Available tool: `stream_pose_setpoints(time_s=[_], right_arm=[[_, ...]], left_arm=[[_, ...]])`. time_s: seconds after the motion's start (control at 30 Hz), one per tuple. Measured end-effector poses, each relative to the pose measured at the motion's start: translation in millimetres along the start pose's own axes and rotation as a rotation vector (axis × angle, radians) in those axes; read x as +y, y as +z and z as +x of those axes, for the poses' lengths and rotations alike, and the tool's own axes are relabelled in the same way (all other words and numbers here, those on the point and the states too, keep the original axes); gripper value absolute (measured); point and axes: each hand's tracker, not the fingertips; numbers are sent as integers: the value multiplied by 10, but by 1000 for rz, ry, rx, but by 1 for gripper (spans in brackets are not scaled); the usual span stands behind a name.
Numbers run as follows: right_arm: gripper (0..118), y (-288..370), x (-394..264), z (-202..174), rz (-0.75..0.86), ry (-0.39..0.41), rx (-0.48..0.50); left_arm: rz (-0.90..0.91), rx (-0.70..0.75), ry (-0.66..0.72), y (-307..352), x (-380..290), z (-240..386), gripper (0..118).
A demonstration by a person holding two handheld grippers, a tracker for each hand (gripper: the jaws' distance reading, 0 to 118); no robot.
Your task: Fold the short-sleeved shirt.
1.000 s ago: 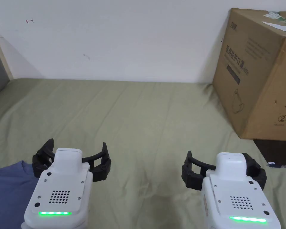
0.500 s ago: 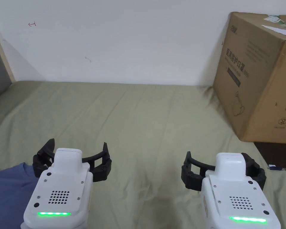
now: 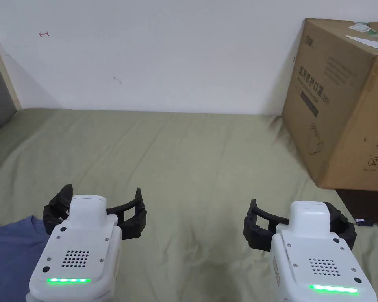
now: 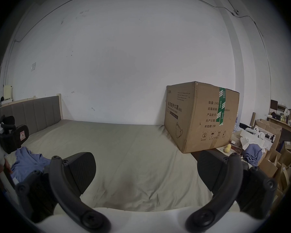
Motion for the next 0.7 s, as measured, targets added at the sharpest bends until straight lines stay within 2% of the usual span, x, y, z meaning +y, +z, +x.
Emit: stream_pose_setpoints(time_s=[0.1,0.13,0.17,0.2,0.23,0.27,0.3,0.33,0.4,0.57,0.7], right_arm=[[115,0,22,11,-5,-3,3],[109,2,30,13,-7,-3,5],[101,6,47,15,-16,-2,5],[87,7,61,20,-30,-8,5],[53,7,63,30,-31,-19,15],[27,5,61,37,-28,-28,20],[5,-4,60,35,-33,-27,15],[0,-18,57,37,-36,-24,10],[0,-22,49,36,-28,-16,3],[0,-58,59,5,-24,-12,18],[0,-133,120,-191,-9,2,99]], left_arm=[[-5,-10,15,3,23,-4,116],[-17,-21,22,-5,38,-9,110],[-20,-19,24,-11,48,3,97],[-22,-15,27,-16,54,18,77],[-30,-13,30,-24,66,31,35],[-44,-13,35,-40,78,43,6],[-47,-6,39,-55,82,65,0],[-34,16,43,-43,78,79,0],[-34,-24,74,-31,110,49,0],[-19,0,50,-15,118,17,0],[-20,51,46,71,123,-199,0]])
